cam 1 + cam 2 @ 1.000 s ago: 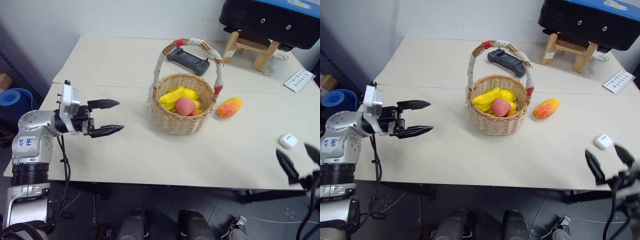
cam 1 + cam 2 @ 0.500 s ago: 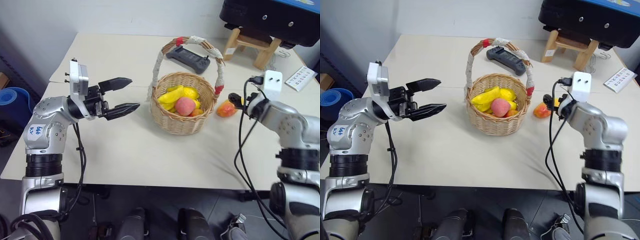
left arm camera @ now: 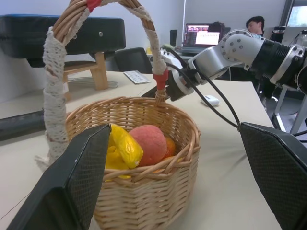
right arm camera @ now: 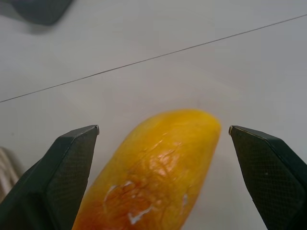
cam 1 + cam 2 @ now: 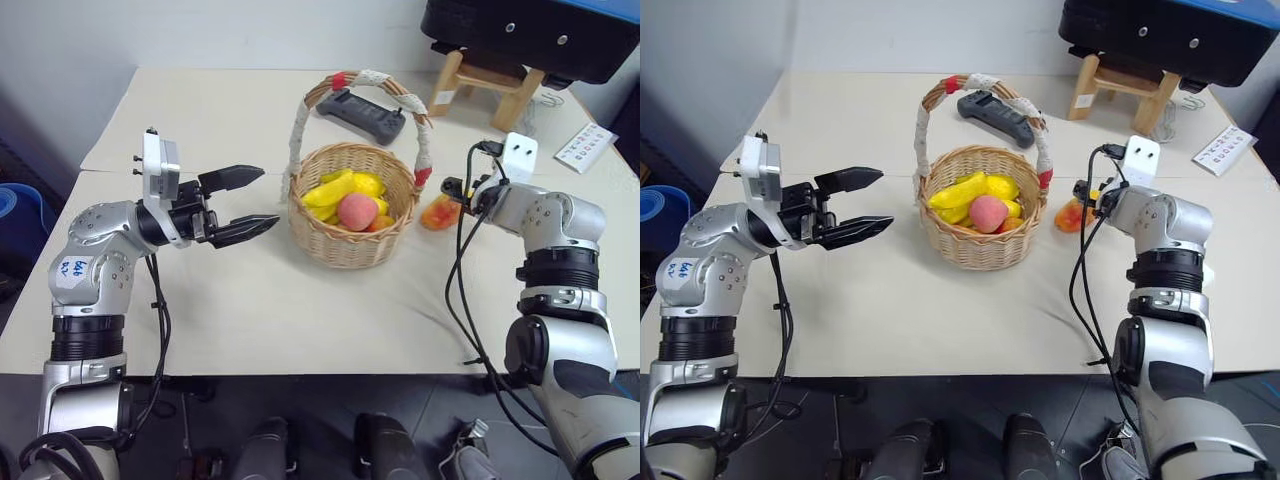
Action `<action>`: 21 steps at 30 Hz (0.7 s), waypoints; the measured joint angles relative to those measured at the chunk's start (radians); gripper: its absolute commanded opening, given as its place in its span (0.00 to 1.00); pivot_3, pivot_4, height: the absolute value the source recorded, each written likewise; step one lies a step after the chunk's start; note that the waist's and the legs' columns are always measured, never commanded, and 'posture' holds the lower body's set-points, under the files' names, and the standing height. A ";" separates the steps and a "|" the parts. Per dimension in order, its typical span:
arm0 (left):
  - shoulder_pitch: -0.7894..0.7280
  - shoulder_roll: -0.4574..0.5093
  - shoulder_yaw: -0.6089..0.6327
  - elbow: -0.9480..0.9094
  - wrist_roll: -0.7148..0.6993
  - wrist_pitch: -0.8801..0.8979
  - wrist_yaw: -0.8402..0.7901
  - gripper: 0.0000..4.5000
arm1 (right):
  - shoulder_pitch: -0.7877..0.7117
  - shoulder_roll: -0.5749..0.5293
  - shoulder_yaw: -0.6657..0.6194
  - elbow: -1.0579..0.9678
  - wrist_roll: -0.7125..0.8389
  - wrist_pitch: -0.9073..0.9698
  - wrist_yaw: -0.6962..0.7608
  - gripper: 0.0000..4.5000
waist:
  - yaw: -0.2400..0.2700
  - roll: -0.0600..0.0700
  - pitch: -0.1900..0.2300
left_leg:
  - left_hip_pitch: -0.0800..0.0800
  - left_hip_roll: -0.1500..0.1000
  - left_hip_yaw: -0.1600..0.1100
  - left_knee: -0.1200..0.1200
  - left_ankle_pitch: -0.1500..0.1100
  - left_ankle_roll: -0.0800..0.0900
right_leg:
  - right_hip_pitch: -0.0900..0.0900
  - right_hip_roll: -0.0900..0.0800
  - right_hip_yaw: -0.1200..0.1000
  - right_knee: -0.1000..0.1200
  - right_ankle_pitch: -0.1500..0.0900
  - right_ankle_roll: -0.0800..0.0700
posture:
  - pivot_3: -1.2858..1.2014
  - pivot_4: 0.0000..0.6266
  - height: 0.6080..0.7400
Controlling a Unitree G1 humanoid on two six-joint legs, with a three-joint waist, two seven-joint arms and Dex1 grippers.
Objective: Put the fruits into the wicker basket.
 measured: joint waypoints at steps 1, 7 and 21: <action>0.000 -0.002 -0.005 0.000 0.001 -0.002 0.000 0.99 | 0.002 0.014 -0.005 0.002 -0.001 0.007 -0.004 1.00 | 0.000 0.000 0.000 | 0.000 0.000 0.000 0.000 0.000 0.000 | 0.000 0.000 0.000 0.000 0.000 0.000 | 0.52 0.24 1.00; -0.014 -0.007 -0.016 0.003 0.002 -0.005 0.000 1.00 | 0.003 0.067 -0.005 0.002 -0.020 0.065 -0.010 0.96 | 0.001 0.000 0.000 | 0.000 0.000 0.000 0.000 0.000 0.000 | 0.000 0.000 0.001 0.000 0.000 0.000 | 0.52 0.24 1.00; -0.013 -0.005 -0.017 -0.001 0.002 -0.007 0.006 1.00 | 0.169 -0.009 -0.006 -0.249 -0.028 0.158 0.086 0.56 | 0.014 0.000 0.000 | -0.001 -0.001 -0.002 0.000 0.000 0.000 | 0.000 0.000 0.000 0.000 0.000 0.000 | 0.52 0.24 1.00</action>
